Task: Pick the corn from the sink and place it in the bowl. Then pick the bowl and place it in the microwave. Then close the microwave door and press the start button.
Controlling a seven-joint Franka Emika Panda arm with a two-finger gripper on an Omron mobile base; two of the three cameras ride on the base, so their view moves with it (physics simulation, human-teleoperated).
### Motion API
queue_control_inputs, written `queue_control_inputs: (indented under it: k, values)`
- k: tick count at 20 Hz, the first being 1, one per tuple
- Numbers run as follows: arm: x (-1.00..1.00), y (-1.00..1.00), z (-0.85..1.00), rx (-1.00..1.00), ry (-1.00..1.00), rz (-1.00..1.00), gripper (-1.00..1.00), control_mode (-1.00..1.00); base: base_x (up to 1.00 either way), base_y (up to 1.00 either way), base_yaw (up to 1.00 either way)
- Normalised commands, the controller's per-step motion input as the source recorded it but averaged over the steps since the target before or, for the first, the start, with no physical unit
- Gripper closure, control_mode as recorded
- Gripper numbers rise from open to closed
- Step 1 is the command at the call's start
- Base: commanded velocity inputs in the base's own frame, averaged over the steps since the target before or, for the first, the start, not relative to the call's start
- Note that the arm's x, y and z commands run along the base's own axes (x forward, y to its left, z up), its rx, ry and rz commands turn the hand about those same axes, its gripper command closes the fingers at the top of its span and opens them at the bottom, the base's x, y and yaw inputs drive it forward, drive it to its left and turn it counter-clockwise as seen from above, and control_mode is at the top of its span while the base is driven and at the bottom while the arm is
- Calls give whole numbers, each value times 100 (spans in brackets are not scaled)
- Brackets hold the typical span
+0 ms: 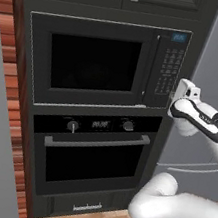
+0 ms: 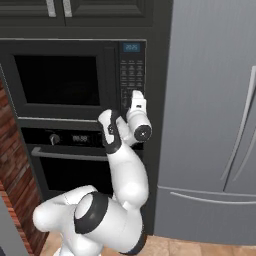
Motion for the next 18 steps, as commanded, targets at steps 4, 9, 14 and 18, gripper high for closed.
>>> queue_control_inputs:
  k: [4, 9, 14, 18]
  values:
    - [45, -26, -20, 3, 0, 0, 100, -100, 0, 0, 0]
    - [36, -24, -9, 3, 0, 0, 100, -100, 0, 0, 0]
    - [48, -4, 0, 2, 0, 0, 100, -100, 0, 0, 0]
    - [41, -7, -13, 0, 0, 0, 100, -100, 0, 0, 0]
